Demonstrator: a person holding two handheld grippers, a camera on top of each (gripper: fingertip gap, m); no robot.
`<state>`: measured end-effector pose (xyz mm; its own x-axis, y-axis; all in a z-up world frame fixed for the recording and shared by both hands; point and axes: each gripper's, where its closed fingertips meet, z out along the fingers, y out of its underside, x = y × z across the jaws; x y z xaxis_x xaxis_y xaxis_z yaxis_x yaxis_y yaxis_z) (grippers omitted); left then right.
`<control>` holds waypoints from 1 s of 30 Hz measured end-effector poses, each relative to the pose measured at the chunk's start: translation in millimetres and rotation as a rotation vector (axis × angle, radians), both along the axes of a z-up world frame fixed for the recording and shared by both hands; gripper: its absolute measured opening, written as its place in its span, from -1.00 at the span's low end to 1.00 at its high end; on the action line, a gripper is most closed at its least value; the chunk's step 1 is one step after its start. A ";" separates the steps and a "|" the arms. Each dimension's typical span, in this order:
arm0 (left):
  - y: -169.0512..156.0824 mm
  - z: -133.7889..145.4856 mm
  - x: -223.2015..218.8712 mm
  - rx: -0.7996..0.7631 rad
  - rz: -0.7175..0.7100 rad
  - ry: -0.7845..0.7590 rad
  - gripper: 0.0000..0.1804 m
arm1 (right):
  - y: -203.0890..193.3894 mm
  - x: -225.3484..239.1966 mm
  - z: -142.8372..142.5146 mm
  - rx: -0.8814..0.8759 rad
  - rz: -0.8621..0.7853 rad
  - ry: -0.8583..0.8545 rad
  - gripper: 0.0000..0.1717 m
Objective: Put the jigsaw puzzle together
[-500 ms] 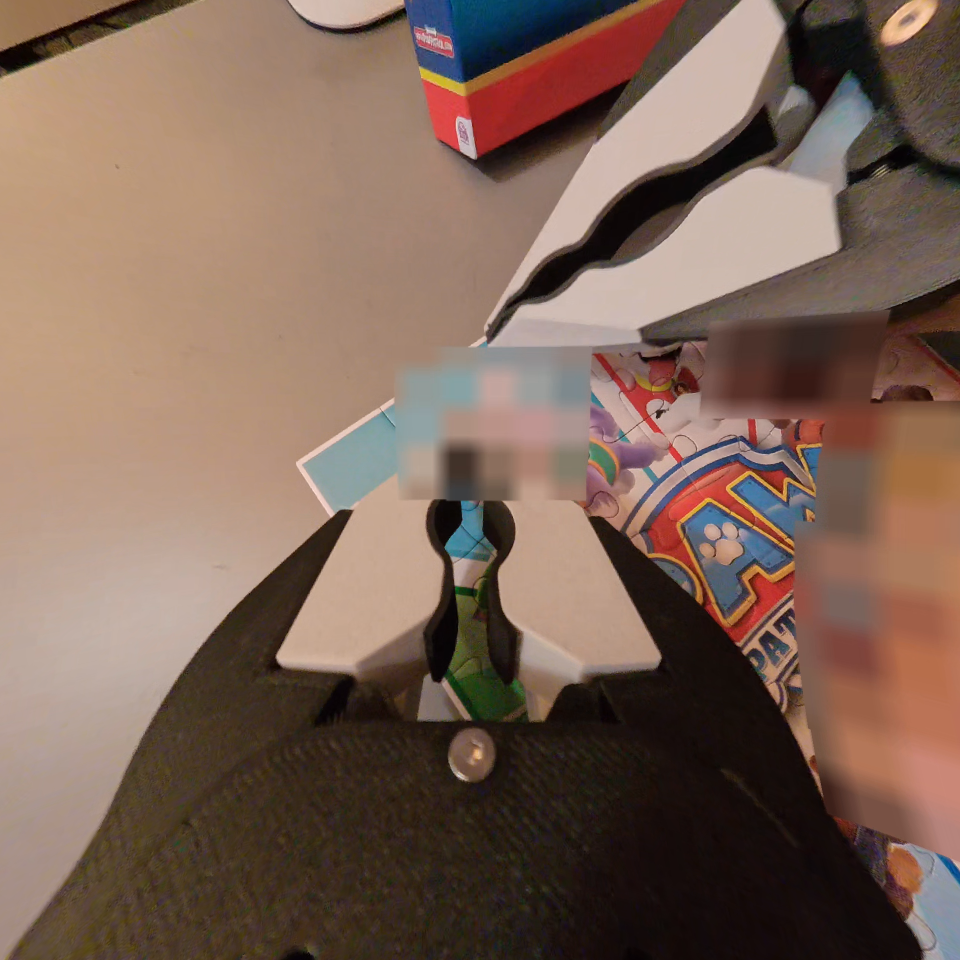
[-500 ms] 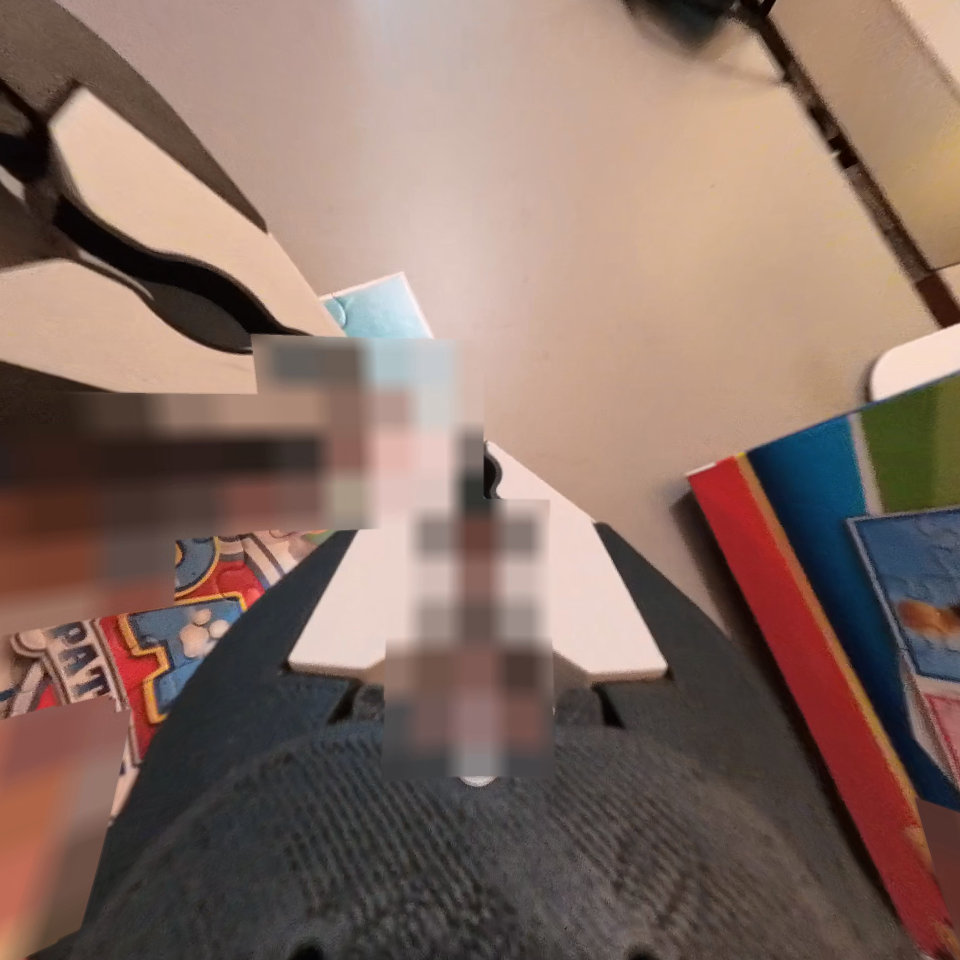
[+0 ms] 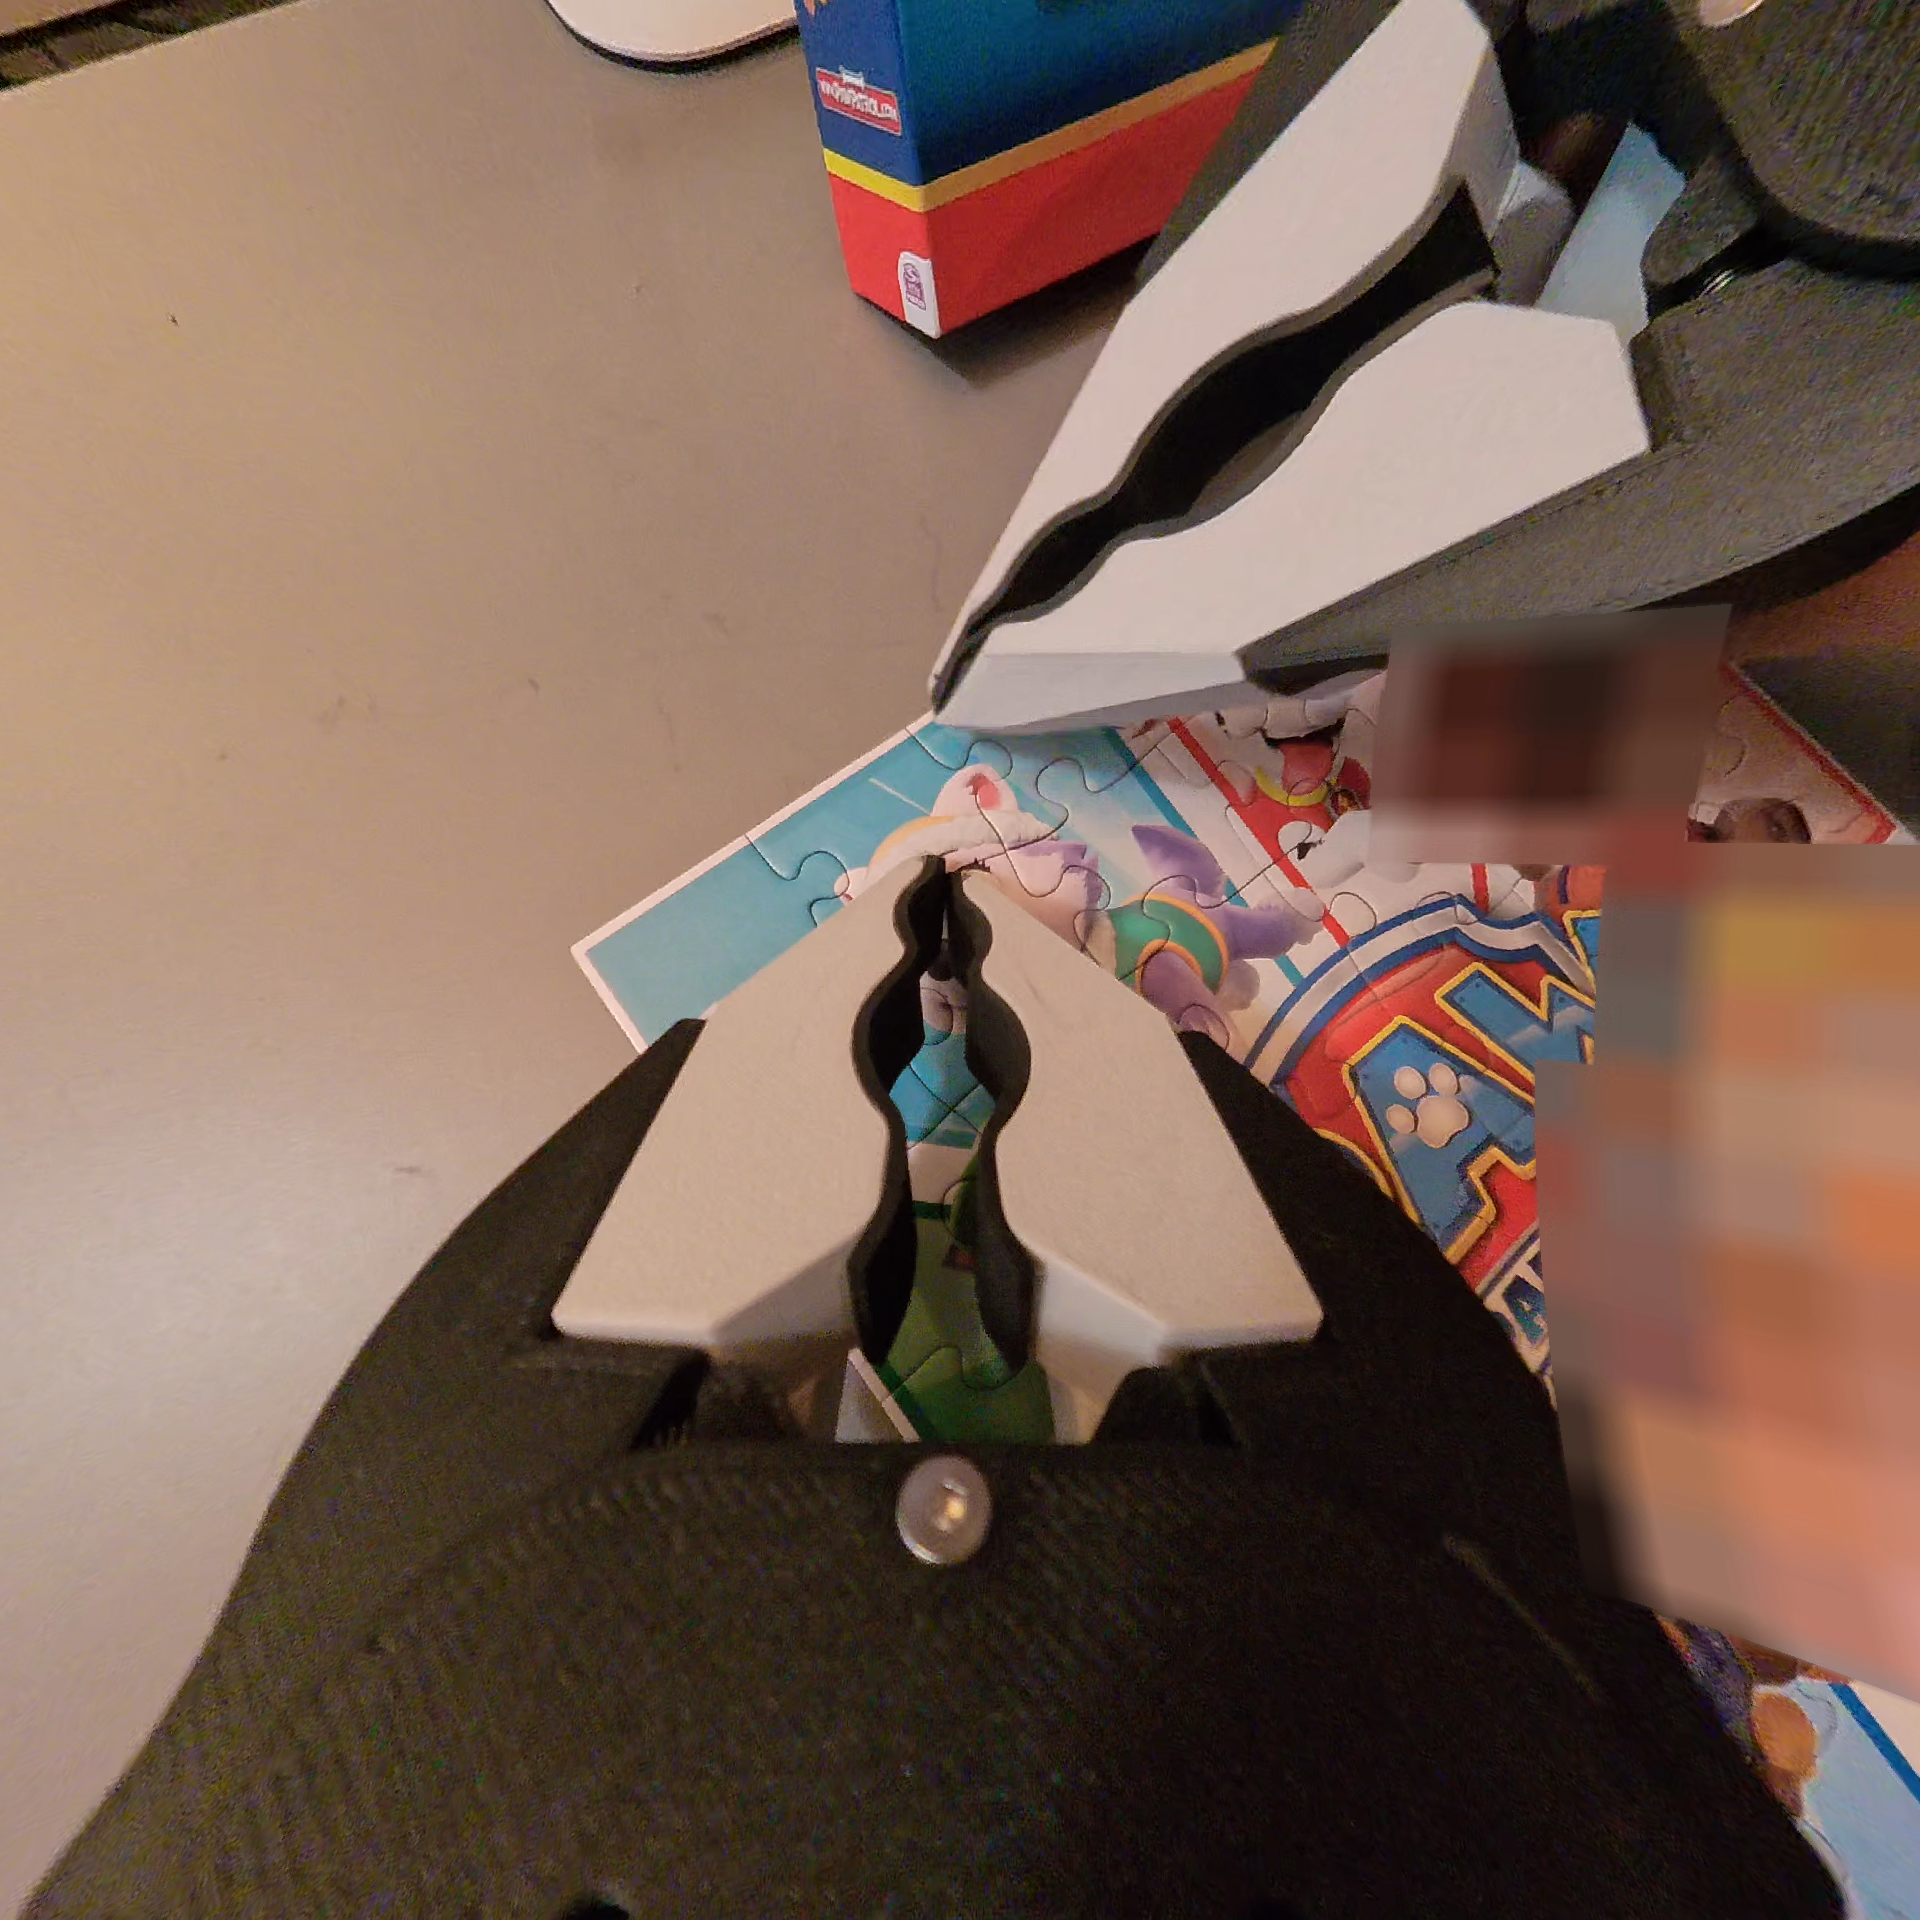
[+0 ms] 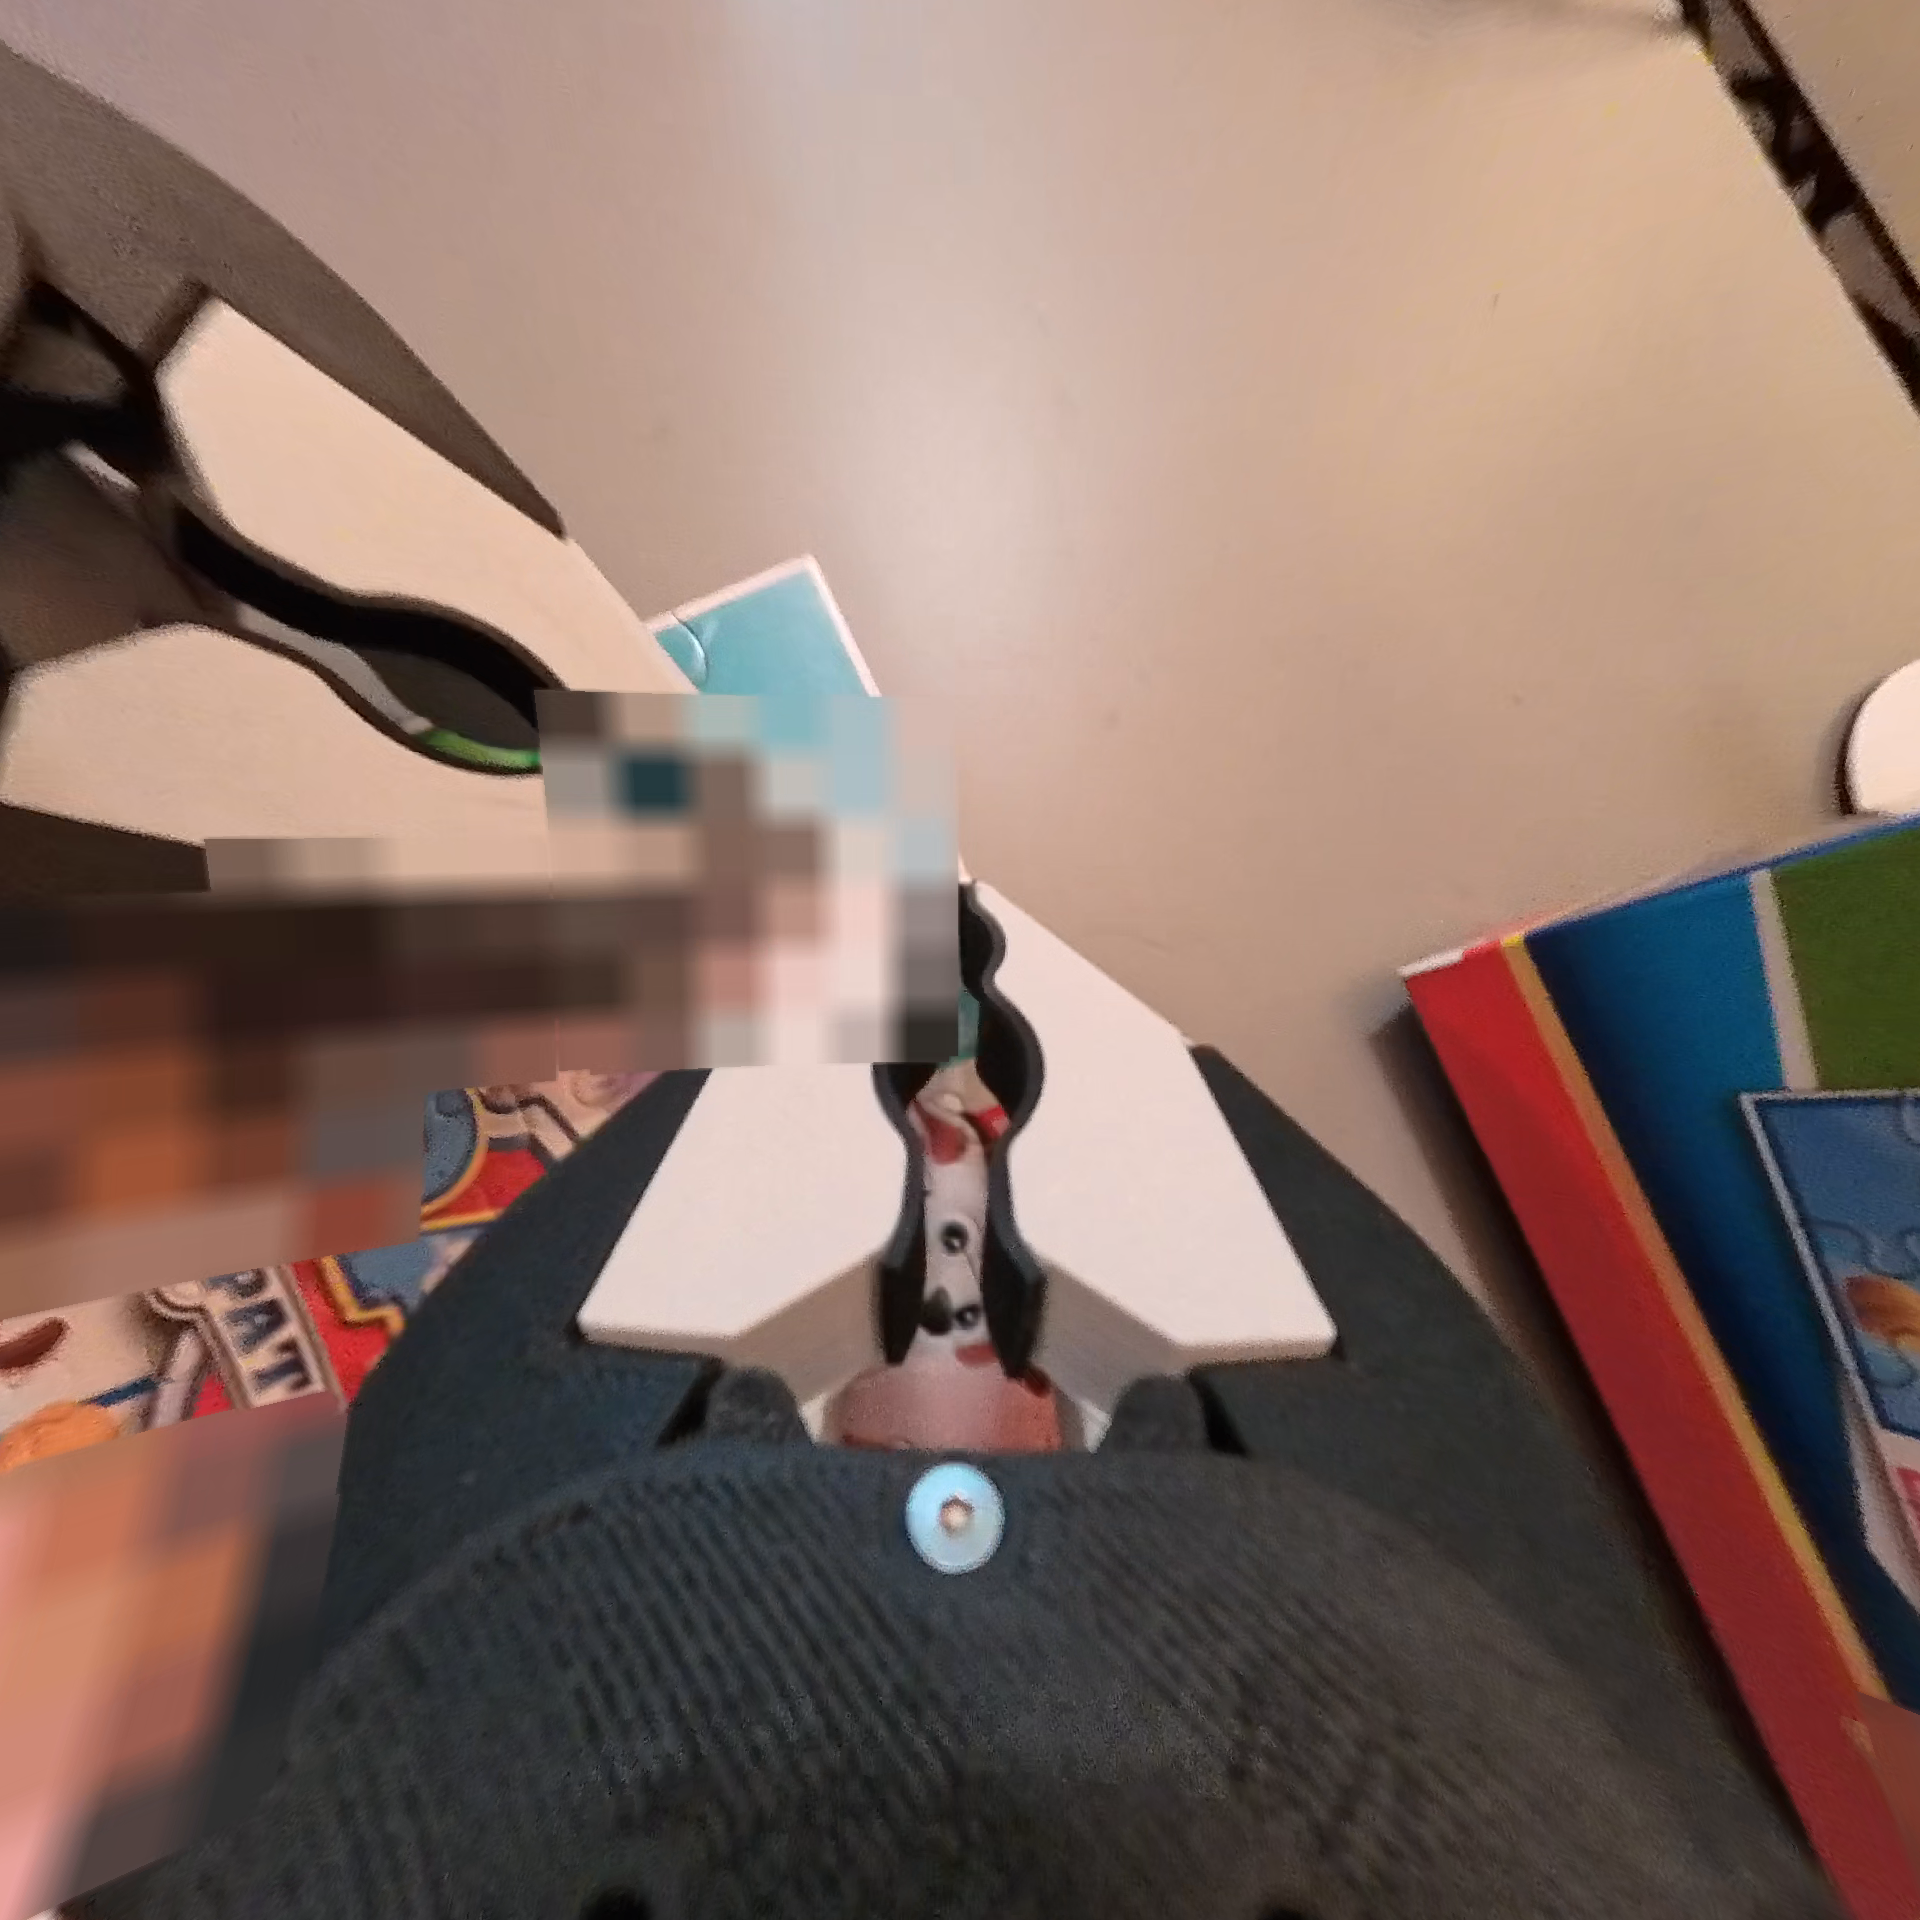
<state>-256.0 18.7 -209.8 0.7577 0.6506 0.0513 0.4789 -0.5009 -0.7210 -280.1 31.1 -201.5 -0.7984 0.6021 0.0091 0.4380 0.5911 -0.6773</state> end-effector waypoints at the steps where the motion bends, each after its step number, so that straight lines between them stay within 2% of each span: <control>1: 0.0 0.0 0.0 -0.008 0.000 0.009 -1.00 | -1.7 1.6 -1.1 -0.001 0.001 -0.009 -1.00; 4: -0.2 0.1 0.0 -0.014 0.001 0.017 -1.00 | 1.2 4.3 -7.4 0.027 -0.010 -0.005 -1.00; 11: -1.0 -0.3 0.2 -0.032 0.004 0.035 -1.00 | -9.6 36.2 -7.0 -0.059 0.053 -0.085 -1.00; 14: -1.1 -0.2 0.2 -0.050 0.004 0.056 -1.00 | 5.3 14.6 -6.8 0.023 -0.029 0.034 -1.00; 19: -1.2 -0.2 0.3 -0.051 0.005 0.058 -1.00 | -5.8 21.6 -7.0 -0.043 0.006 -0.037 -1.00; 22: -1.3 -0.1 0.3 -0.048 0.005 0.054 -1.00 | 3.4 5.2 -6.7 0.011 -0.061 0.039 -1.00; 27: -1.2 -0.1 0.3 -0.053 0.005 0.060 -1.00 | -3.6 -2.8 -6.9 0.065 -0.064 0.097 -1.00; 30: -1.3 0.0 0.4 -0.051 0.005 0.057 -1.00 | -0.1 -4.1 -6.8 0.037 -0.077 0.077 -1.00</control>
